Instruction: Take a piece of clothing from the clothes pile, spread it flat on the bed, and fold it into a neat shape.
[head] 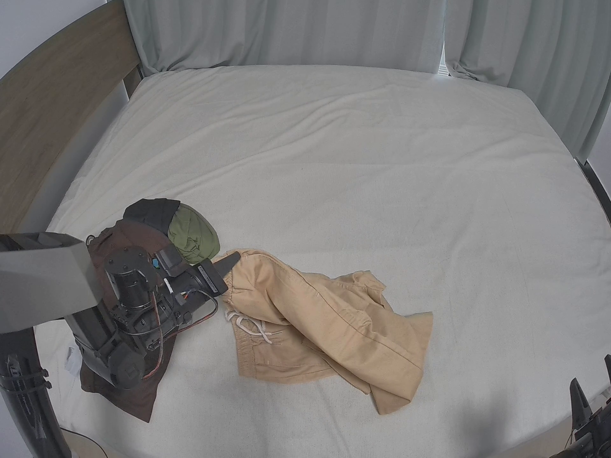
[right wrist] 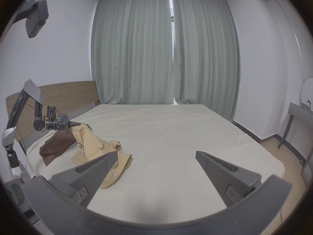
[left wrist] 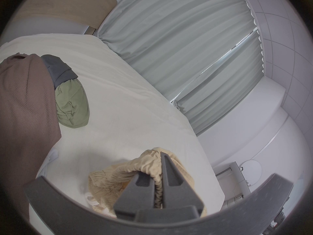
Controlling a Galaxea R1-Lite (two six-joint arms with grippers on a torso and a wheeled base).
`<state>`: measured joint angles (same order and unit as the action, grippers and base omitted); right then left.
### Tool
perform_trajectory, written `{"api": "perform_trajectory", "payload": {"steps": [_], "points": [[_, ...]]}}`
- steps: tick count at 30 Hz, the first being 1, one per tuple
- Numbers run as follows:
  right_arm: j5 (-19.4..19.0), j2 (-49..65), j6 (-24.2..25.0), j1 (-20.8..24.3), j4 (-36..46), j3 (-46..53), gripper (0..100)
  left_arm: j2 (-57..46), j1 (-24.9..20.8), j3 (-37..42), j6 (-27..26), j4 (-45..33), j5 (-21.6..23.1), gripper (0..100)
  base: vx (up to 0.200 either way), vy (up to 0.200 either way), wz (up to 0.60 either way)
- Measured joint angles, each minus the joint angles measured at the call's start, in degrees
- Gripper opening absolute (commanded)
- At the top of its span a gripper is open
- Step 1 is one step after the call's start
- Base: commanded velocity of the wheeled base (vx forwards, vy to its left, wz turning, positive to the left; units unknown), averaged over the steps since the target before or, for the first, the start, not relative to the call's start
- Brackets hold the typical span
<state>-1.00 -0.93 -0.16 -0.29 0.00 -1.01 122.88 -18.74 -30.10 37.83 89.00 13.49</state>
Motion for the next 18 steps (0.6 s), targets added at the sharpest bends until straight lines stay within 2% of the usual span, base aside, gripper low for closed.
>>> {"api": "perform_trajectory", "payload": {"steps": [18], "points": [[-0.1, 0.0, 0.2, -0.1, 0.0, 0.0, 100, -0.1, 0.0, -1.1, 0.2, 0.0, -0.1, 0, 0.0, 0.0, 0.0]]}}
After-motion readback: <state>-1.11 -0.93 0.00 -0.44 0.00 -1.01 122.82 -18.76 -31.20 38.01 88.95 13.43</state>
